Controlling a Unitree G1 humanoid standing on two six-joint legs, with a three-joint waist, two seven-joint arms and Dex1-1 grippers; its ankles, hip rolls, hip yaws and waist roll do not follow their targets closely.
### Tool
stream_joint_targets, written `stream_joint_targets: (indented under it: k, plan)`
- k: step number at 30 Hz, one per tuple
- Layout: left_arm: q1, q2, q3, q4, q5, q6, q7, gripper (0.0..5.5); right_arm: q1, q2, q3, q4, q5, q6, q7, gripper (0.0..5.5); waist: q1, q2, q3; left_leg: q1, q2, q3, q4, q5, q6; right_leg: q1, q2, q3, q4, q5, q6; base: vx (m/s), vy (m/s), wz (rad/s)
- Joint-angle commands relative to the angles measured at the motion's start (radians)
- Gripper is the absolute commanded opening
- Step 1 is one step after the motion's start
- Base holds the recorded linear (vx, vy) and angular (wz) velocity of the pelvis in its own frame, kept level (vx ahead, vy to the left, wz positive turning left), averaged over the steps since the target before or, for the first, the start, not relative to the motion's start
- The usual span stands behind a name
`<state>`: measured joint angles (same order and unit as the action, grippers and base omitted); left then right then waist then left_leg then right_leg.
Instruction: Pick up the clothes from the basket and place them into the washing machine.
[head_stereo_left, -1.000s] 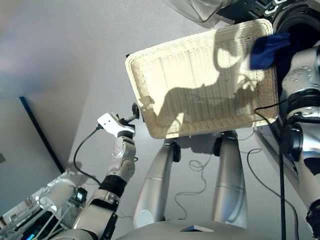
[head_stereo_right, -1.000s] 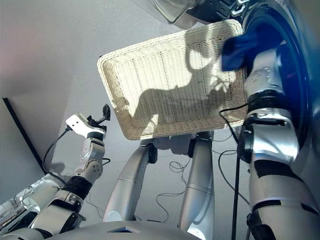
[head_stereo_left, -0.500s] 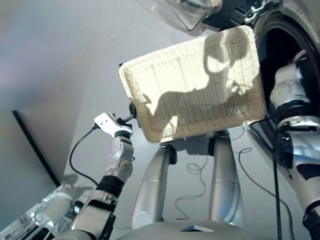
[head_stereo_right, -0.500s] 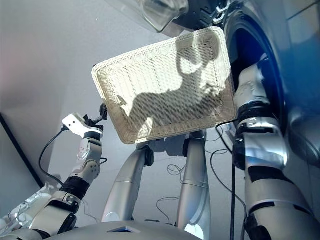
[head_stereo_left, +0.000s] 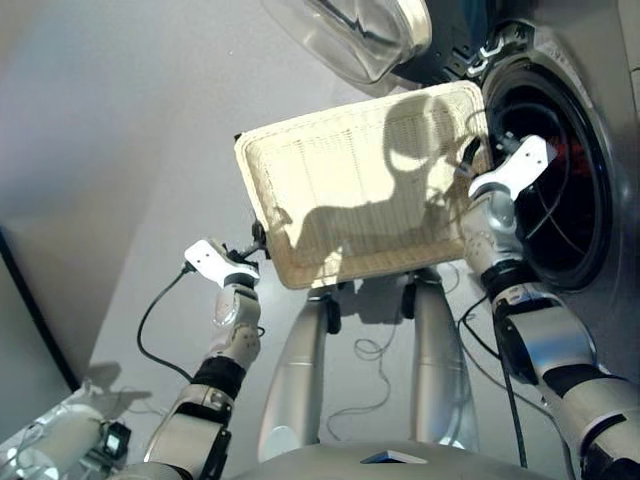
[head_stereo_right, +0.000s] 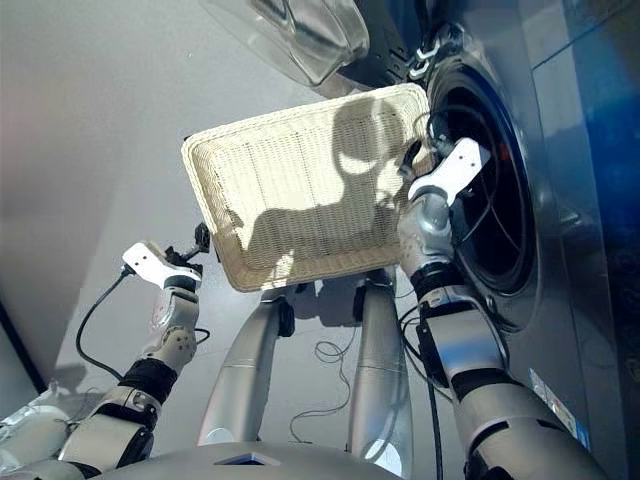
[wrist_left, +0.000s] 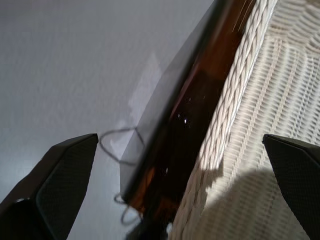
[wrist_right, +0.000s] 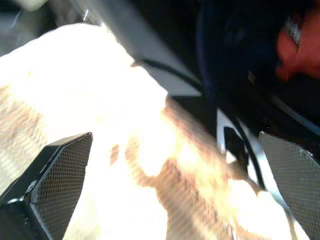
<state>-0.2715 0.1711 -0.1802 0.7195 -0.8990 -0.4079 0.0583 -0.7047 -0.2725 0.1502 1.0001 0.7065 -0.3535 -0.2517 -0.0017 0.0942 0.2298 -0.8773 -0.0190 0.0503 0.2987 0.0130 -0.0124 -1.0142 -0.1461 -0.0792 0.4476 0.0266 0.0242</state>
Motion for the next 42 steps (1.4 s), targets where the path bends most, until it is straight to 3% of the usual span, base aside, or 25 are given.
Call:
stream_joint_targets:
  k: [1,7,8,17,23,28,37,42]
  plan:
    - [0.014,0.042,0.034,0.018,0.064,-0.015,-0.017,5.5,0.008,0.03,0.026,-0.014,-0.06,-0.016,0.031,5.5,0.0,-0.024,0.004,0.059,0.001,-0.007,-0.012,-0.078,-0.009,0.118,0.012,-0.02,-0.103,-0.01,0.082,0.0,0.0,0.0]
    - [0.048,0.012,0.018,0.171,0.204,0.022,-0.037,5.5,0.238,0.083,0.113,0.023,-0.227,0.041,0.074,5.5,-0.015,-0.069,-0.013,0.249,0.002,-0.01,-0.107,-0.054,-0.022,0.316,0.02,-0.048,-0.215,0.015,0.096,0.05,-0.005,0.016]
    - [0.052,0.013,0.013,0.19,0.233,0.023,-0.034,5.5,0.269,0.084,0.136,0.018,-0.258,0.049,0.082,5.5,-0.021,-0.08,-0.013,0.265,-0.002,-0.007,-0.124,-0.022,-0.018,0.336,0.017,-0.056,-0.238,0.043,0.089,0.0,0.0,0.0]
    - [0.112,0.019,0.008,0.356,0.493,0.067,-0.018,5.5,0.499,0.071,0.139,0.091,-0.363,0.09,0.157,5.5,-0.037,-0.127,-0.058,0.542,0.007,0.006,-0.244,-0.006,-0.031,0.635,0.037,-0.085,-0.381,0.052,0.113,0.074,0.017,-0.055]
    - [0.168,0.012,0.024,0.417,0.567,0.089,-0.047,5.5,0.579,0.058,0.182,0.116,-0.491,0.118,0.202,5.5,-0.036,-0.136,-0.114,0.675,-0.001,0.013,-0.304,-0.002,-0.029,0.77,0.054,-0.081,-0.442,0.049,0.122,0.076,0.03,-0.031]
    - [0.204,0.001,0.039,0.454,0.614,0.102,-0.047,5.5,0.619,0.074,0.154,0.16,-0.513,0.134,0.21,5.5,-0.034,-0.138,-0.168,0.773,0.006,0.024,-0.369,0.012,-0.032,0.857,0.067,-0.084,-0.481,0.044,0.126,0.071,0.024,0.03]
    - [0.243,-0.007,0.017,0.464,0.699,0.11,-0.053,5.5,0.652,0.098,0.106,0.227,-0.512,0.157,0.222,5.5,-0.033,-0.138,-0.224,0.892,0.008,0.039,-0.365,-0.024,-0.024,0.979,0.071,-0.084,-0.466,0.001,0.122,0.078,0.017,0.007]
    - [0.249,-0.004,-0.002,0.451,0.729,0.107,-0.057,5.5,0.662,0.112,0.093,0.253,-0.5,0.165,0.23,5.5,-0.032,-0.135,-0.249,0.933,0.01,0.038,-0.361,-0.039,-0.022,1.022,0.07,-0.085,-0.466,-0.017,0.119,0.054,-0.004,-0.008]
